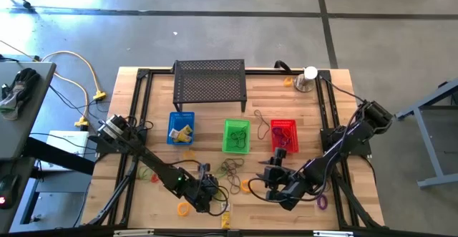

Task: Pick & Place Office Desk Supplies
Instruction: Put the green rubber band into the green bin

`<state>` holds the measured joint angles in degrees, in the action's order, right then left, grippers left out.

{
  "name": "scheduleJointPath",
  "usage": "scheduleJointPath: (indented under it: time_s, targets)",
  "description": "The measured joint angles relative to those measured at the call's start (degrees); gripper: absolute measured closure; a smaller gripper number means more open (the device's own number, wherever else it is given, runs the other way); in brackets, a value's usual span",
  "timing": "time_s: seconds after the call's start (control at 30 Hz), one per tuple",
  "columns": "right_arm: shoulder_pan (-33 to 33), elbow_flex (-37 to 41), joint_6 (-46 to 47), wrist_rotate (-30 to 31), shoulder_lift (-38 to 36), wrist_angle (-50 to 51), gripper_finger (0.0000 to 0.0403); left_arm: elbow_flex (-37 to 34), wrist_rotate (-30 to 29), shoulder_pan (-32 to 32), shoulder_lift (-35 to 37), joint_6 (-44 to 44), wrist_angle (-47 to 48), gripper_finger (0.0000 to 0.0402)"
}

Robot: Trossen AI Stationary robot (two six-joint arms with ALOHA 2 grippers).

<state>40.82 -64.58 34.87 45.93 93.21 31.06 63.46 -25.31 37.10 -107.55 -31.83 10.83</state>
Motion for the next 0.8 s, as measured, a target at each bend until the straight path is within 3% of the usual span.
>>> scheduleJointPath:
  time_s: [0.53,0.8]
  targets:
    - [0.0,0.0,-0.1,0.0,0.0,-0.9,0.0213,0.0,-0.4,0.2,-0.9,-3.2,0.8,0.0257]
    - [0.0,0.0,-0.2,0.0,0.0,-1.2,0.0213,0.0,-0.3,0.2,-1.0,-3.6,-0.3,0.0318]
